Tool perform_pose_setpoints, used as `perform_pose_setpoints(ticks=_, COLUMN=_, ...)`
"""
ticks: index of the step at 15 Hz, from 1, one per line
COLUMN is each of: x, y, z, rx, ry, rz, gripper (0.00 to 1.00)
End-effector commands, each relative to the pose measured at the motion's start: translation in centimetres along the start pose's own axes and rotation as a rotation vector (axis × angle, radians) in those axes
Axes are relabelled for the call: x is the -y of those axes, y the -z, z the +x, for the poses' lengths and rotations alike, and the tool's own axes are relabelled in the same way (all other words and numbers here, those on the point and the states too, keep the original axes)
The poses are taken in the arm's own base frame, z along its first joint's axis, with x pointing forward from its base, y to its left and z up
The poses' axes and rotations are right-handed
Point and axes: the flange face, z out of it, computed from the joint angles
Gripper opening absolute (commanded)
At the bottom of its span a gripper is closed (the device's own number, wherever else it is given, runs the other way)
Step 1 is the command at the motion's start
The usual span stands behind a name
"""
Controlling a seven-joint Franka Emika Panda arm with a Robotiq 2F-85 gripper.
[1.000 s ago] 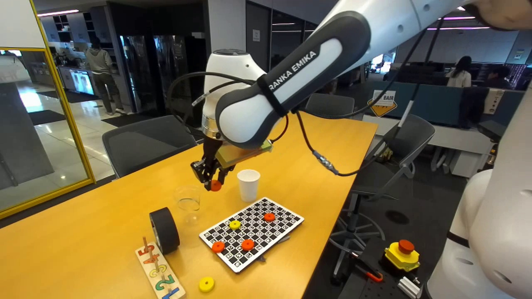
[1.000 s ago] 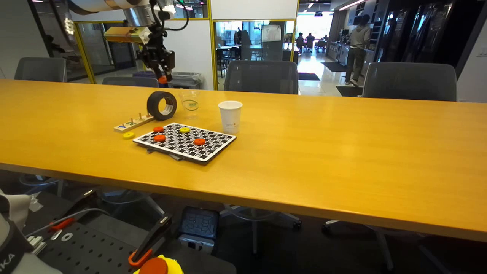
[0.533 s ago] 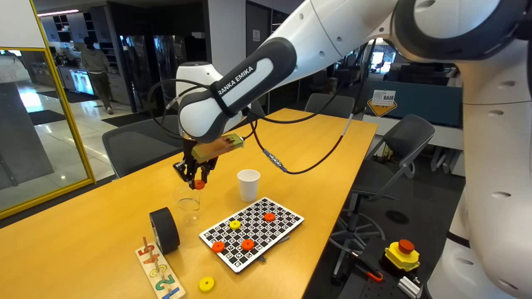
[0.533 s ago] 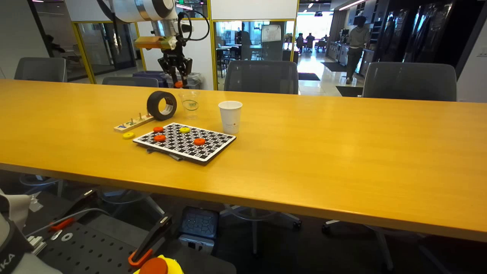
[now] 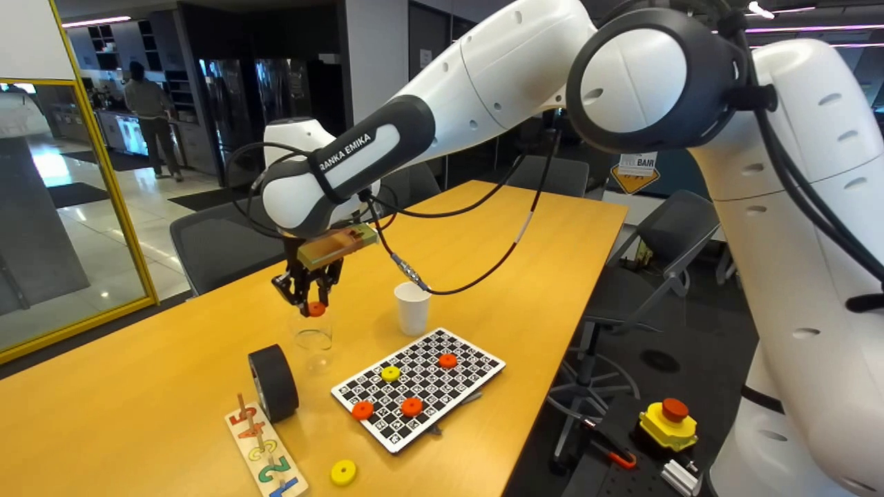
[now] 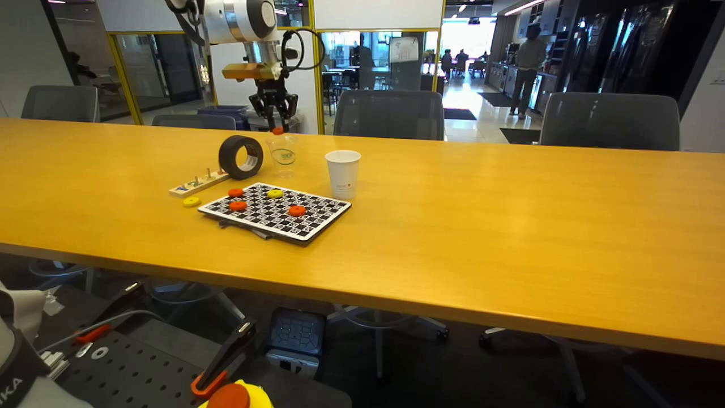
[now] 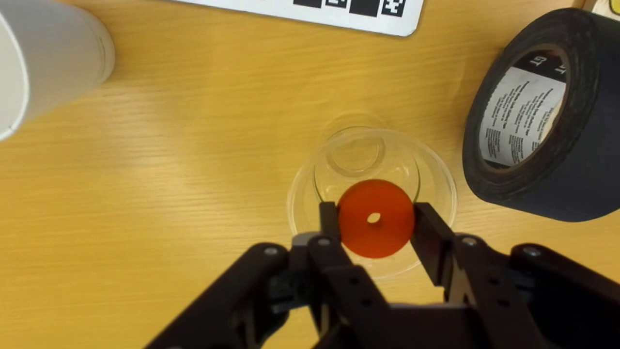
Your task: Place the rings inside the clear cup
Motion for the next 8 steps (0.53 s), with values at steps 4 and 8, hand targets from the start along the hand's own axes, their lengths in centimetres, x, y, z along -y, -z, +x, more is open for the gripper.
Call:
perform_pose_setpoints(ticks=4, x=0.36, y=0.24, z=2.56, rx=0.023, ry=0.006, rz=0.009, gripper=0.67)
perform_pose_setpoints(ticks=8, x=0.53, y=0.39, z=2.59, rx=0.043, ry=0.004, rz=0.017, gripper=0.88)
